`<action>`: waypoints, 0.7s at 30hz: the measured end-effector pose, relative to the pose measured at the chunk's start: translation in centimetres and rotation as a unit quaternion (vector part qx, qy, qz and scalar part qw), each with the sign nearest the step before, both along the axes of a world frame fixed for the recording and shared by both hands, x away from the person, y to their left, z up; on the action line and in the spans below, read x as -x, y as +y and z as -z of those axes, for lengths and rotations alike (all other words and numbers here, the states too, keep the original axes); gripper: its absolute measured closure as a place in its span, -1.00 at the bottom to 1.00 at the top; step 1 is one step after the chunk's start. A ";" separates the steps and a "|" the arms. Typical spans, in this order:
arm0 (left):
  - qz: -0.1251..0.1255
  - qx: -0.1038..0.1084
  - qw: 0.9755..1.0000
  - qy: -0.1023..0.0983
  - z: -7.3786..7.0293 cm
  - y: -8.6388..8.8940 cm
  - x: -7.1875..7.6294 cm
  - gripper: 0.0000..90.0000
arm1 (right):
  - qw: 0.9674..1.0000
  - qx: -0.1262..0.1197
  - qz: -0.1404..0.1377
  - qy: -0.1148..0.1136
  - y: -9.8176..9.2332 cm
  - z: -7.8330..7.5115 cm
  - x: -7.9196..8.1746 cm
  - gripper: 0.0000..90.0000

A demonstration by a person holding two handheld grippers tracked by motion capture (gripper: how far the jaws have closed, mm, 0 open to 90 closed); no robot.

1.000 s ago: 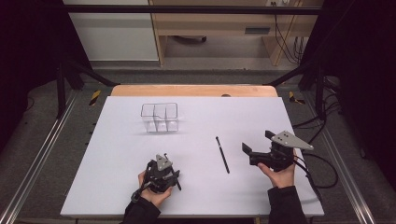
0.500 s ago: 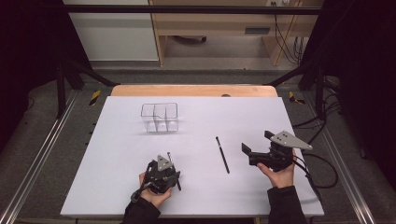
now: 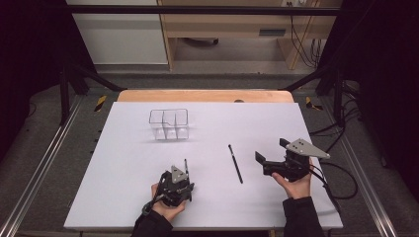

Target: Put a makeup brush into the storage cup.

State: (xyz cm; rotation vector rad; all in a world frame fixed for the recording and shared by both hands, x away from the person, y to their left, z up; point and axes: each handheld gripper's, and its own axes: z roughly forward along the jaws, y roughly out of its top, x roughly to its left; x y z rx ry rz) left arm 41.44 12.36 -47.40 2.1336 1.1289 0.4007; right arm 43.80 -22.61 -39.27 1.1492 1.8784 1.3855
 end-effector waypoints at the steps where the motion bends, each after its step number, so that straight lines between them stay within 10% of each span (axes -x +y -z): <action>1: 0.004 0.001 1.000 0.001 -0.1 0.1 0.0 0.62 | 1.000 -0.001 0.000 0.000 0.0 0.0 0.0 -0.94; 21: 0.001 -0.029 1.000 -0.012 0.1 0.5 0.2 0.55 | 1.000 -0.003 0.000 0.000 0.0 0.0 0.0 -0.94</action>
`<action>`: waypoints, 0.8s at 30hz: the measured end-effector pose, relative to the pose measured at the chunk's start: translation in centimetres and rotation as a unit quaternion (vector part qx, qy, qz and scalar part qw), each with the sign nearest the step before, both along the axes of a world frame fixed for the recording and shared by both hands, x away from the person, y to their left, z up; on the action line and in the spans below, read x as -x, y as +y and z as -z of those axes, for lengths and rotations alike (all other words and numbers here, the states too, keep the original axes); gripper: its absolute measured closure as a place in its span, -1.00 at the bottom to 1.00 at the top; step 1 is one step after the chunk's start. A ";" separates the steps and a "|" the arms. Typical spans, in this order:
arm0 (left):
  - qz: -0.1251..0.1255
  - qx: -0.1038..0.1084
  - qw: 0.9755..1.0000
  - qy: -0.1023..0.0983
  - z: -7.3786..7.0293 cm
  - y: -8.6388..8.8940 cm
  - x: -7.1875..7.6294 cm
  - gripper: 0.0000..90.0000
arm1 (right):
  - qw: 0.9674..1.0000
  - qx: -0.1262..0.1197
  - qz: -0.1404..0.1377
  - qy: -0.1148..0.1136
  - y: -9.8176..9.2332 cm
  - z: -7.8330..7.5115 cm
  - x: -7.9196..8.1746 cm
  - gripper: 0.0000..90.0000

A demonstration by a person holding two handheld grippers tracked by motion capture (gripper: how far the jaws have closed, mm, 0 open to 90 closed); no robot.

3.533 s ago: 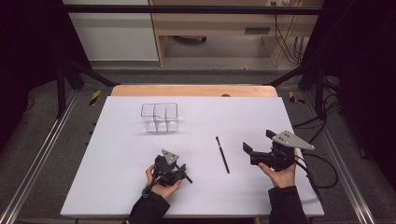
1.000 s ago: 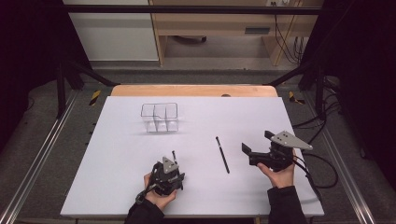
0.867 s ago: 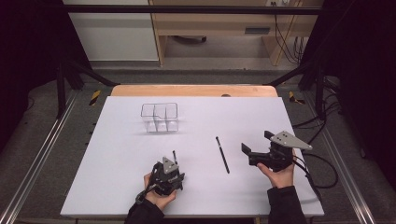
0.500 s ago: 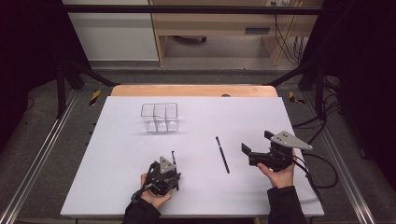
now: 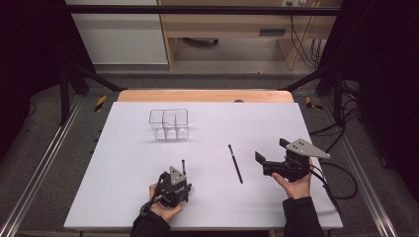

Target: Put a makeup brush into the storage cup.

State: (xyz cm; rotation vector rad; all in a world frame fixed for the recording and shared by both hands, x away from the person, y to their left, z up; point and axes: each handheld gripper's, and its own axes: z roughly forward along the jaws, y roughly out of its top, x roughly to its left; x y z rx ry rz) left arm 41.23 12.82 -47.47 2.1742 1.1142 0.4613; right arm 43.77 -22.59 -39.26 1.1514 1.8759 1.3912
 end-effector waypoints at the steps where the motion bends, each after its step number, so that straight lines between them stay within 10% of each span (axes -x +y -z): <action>1: 0.000 -0.003 1.000 -0.001 0.0 0.1 0.0 0.55 | 1.000 0.000 0.000 0.000 0.0 0.0 0.0 -0.94; 24: 0.022 -0.018 0.999 0.023 -0.6 3.1 -1.0 0.79 | 1.000 -0.003 -0.001 0.000 -0.1 -0.1 0.1 -0.94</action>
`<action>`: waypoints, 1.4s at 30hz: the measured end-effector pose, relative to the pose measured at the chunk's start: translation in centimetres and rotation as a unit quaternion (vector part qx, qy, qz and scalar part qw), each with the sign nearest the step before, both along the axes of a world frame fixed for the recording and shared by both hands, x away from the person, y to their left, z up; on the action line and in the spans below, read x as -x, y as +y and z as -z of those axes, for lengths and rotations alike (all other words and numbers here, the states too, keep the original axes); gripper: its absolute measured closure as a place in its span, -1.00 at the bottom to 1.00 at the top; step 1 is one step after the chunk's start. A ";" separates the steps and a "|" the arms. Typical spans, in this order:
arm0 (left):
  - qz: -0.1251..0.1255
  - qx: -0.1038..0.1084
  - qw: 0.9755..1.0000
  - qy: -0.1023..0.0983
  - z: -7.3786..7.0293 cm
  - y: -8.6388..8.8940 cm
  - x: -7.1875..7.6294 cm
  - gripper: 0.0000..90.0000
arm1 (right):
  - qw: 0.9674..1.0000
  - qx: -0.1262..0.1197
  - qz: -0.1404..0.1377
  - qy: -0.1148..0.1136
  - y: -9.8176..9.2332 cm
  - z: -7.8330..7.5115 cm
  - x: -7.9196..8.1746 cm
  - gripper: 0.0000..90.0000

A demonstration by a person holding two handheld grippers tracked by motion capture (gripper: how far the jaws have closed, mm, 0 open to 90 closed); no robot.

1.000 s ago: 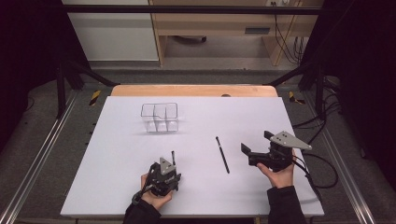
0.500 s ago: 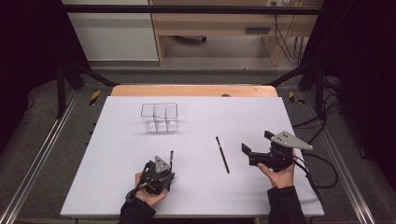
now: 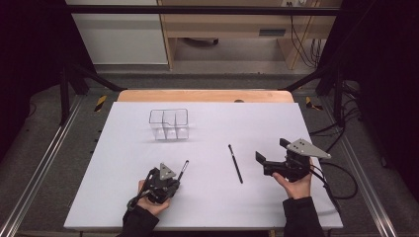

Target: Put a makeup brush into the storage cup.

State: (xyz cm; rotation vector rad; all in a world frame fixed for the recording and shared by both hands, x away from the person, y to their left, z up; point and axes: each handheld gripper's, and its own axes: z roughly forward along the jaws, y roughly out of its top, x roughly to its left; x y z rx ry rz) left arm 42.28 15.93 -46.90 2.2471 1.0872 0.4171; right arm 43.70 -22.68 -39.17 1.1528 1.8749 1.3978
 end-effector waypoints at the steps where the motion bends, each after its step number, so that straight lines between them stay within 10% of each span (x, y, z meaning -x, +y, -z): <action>1: 0.000 0.000 1.000 0.000 0.0 0.0 0.0 0.79 | 1.000 0.000 0.000 0.000 0.0 0.0 0.0 -0.94; 15: 0.008 -0.008 0.999 0.032 -1.4 -0.2 -2.3 0.24 | 1.000 0.000 0.000 0.001 -0.1 0.0 -0.1 -0.94; 30: 0.025 -0.064 0.995 0.069 -1.8 -2.5 -5.3 0.36 | 1.000 -0.004 -0.003 0.002 -0.2 -0.2 0.0 -0.92; 42: 0.009 -0.069 0.993 0.093 -1.5 -2.9 -5.6 0.57 | 1.000 -0.003 -0.007 0.013 -0.1 0.0 -0.2 -0.93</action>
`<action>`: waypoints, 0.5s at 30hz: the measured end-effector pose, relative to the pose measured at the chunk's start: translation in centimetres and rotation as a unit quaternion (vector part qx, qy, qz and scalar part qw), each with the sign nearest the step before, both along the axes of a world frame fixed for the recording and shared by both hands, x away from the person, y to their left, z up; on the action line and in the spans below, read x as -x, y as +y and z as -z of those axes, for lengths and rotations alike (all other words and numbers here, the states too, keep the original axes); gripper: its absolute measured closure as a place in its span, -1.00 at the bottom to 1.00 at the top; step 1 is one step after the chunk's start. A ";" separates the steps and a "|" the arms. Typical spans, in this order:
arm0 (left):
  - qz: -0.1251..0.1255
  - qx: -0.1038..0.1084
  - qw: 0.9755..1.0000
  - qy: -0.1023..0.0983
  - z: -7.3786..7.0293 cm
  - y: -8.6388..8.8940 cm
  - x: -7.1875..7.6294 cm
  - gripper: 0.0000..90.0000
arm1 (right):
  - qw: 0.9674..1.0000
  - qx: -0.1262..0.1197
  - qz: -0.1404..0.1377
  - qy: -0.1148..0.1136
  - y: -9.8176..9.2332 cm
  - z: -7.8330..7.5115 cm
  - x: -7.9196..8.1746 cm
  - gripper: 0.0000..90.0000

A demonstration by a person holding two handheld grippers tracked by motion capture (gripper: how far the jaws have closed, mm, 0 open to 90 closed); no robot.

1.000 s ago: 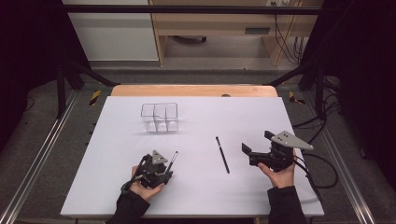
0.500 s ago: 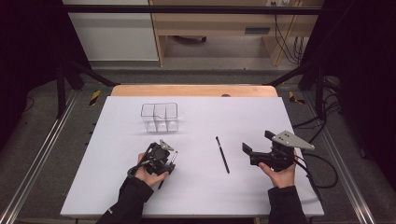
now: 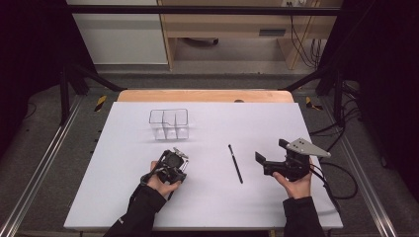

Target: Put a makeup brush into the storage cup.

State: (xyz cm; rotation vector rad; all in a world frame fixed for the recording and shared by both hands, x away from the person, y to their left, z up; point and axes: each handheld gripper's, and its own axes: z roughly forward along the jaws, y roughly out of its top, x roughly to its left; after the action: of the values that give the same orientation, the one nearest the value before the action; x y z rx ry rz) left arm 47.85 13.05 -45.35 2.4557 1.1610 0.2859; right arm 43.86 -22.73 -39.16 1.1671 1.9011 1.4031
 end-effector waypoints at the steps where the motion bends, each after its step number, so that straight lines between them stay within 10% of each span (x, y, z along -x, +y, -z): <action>1: 0.000 0.000 1.000 0.000 0.0 0.0 0.0 0.59 | 1.000 0.000 0.000 0.000 0.0 0.0 0.0 -0.93; 15: -0.011 -0.003 1.000 0.004 0.0 0.1 0.1 0.84 | 1.000 0.002 0.002 0.001 0.0 0.0 0.0 -0.94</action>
State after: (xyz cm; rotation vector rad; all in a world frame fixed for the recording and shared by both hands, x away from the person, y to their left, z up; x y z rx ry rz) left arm 47.78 13.12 -45.32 2.4520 1.1926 0.2861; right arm 43.89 -22.70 -39.21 1.1702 1.9020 1.3949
